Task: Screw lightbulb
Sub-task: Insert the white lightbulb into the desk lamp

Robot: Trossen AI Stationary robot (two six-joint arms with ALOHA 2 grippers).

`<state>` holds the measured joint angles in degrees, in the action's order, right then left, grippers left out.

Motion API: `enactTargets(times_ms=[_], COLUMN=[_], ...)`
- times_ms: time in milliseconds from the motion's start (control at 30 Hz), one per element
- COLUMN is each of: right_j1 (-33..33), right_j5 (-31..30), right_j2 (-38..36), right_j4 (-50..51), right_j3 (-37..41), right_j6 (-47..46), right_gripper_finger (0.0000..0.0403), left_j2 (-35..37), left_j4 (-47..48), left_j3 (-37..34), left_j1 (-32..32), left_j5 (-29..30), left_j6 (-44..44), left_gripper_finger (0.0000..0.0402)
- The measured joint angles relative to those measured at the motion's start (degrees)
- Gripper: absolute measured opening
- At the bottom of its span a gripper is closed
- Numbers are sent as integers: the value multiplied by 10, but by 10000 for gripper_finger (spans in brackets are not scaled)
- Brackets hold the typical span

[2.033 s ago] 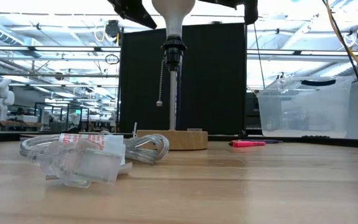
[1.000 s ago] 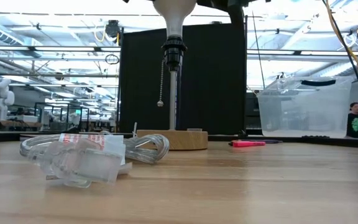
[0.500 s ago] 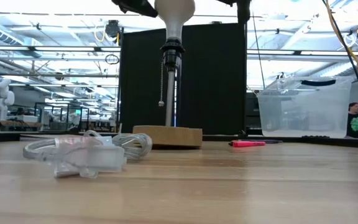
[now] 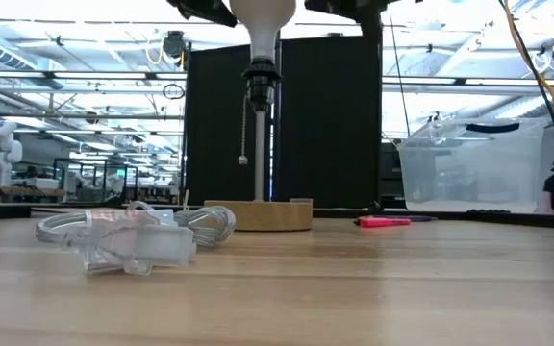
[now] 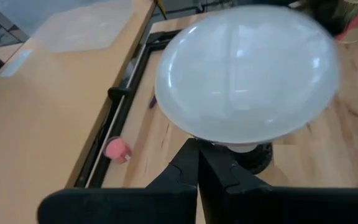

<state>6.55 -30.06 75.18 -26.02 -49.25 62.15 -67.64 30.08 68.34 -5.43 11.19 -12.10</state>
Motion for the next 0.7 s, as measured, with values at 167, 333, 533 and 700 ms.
enactTargets(times_ms=[167, 333, 533, 700], right_j1=[-26, -47, -74, -97], right_j5=[3, 39, 72, 135], right_j2=[0, 0, 0, 0], right_j4=[-7, -33, -42, -56], right_j3=[0, 0, 0, 0], right_j6=[0, 5, -17, -76], right_gripper_finger=[0, 0, 0, 0], left_j2=[26, 34, 33, 33], left_j4=[0, -6, -6, -5], left_j3=[0, 0, 0, 0], left_j1=[16, 32, 49, 57], left_j5=[0, -17, -25, -25], left_j6=[0, -1, -3, -4], left_gripper_finger=[0, 0, 0, 0])
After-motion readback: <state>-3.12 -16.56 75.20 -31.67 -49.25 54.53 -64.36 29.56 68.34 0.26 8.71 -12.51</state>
